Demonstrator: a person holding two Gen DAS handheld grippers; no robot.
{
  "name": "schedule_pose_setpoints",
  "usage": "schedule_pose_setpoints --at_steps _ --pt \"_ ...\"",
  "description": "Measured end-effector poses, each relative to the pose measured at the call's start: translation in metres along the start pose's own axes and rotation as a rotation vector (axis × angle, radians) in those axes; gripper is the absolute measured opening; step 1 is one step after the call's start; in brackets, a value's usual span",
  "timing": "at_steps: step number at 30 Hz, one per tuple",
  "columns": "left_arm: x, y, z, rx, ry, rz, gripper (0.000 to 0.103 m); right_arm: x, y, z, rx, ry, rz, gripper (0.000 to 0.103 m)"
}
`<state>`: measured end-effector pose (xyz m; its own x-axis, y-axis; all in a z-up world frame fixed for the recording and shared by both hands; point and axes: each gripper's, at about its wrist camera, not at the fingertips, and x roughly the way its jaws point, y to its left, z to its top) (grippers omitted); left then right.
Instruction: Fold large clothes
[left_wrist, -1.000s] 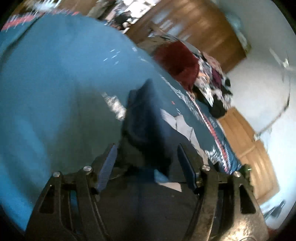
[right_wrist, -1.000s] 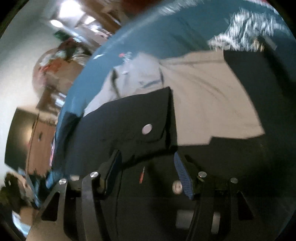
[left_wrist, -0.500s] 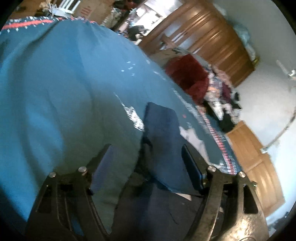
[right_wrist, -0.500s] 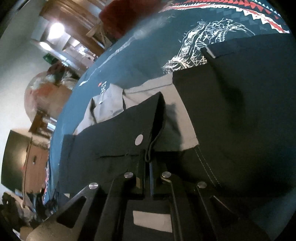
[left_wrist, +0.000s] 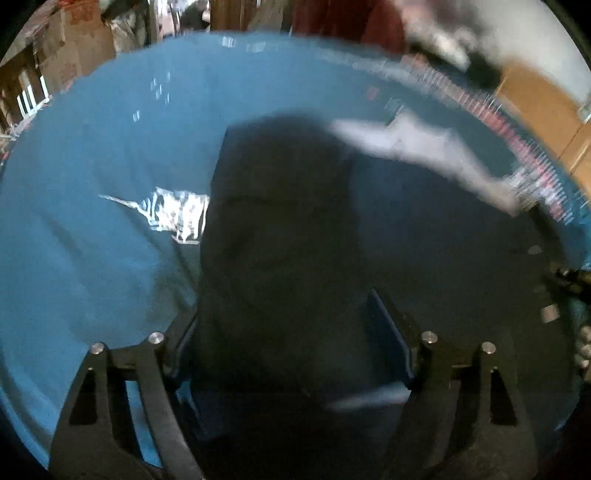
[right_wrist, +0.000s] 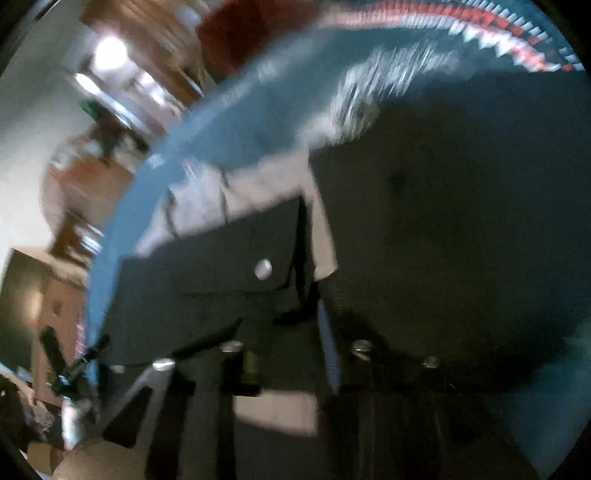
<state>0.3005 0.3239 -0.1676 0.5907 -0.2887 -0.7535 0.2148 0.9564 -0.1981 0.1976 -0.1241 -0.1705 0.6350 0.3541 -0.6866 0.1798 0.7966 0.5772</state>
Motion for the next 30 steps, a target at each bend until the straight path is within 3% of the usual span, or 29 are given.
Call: schedule_pose_setpoints --at_steps 2,5,8,12,14,18,21,24,30 --pt "-0.019 -0.005 -0.009 -0.024 -0.062 -0.038 0.081 -0.051 -0.033 0.006 0.061 -0.092 0.022 0.041" --pt "-0.027 -0.009 -0.021 -0.077 -0.107 -0.107 0.084 -0.118 -0.107 0.025 0.188 -0.209 -0.052 0.042" --pt "-0.018 -0.015 -0.021 -0.102 -0.117 -0.124 0.085 -0.170 -0.187 0.056 0.316 -0.300 -0.159 0.044" --pt "-0.005 -0.015 -0.024 -0.147 -0.098 -0.171 0.085 -0.236 -0.275 0.100 0.479 -0.407 -0.173 0.044" --pt "-0.004 -0.015 -0.025 -0.166 -0.098 -0.165 0.085 -0.252 -0.298 0.120 0.500 -0.416 -0.191 0.044" --pt "-0.002 -0.012 -0.029 -0.180 -0.091 -0.136 0.085 -0.242 -0.325 0.142 0.537 -0.268 -0.225 0.044" --pt "0.000 -0.015 -0.030 -0.166 -0.087 -0.107 0.086 -0.221 -0.333 0.136 0.552 -0.206 -0.245 0.045" --pt "0.001 -0.015 -0.032 -0.160 -0.090 -0.096 0.087 -0.207 -0.342 0.133 0.542 -0.204 -0.311 0.045" --pt "0.003 -0.014 -0.033 -0.158 -0.088 -0.088 0.088 -0.187 -0.350 0.142 0.490 -0.246 -0.294 0.041"
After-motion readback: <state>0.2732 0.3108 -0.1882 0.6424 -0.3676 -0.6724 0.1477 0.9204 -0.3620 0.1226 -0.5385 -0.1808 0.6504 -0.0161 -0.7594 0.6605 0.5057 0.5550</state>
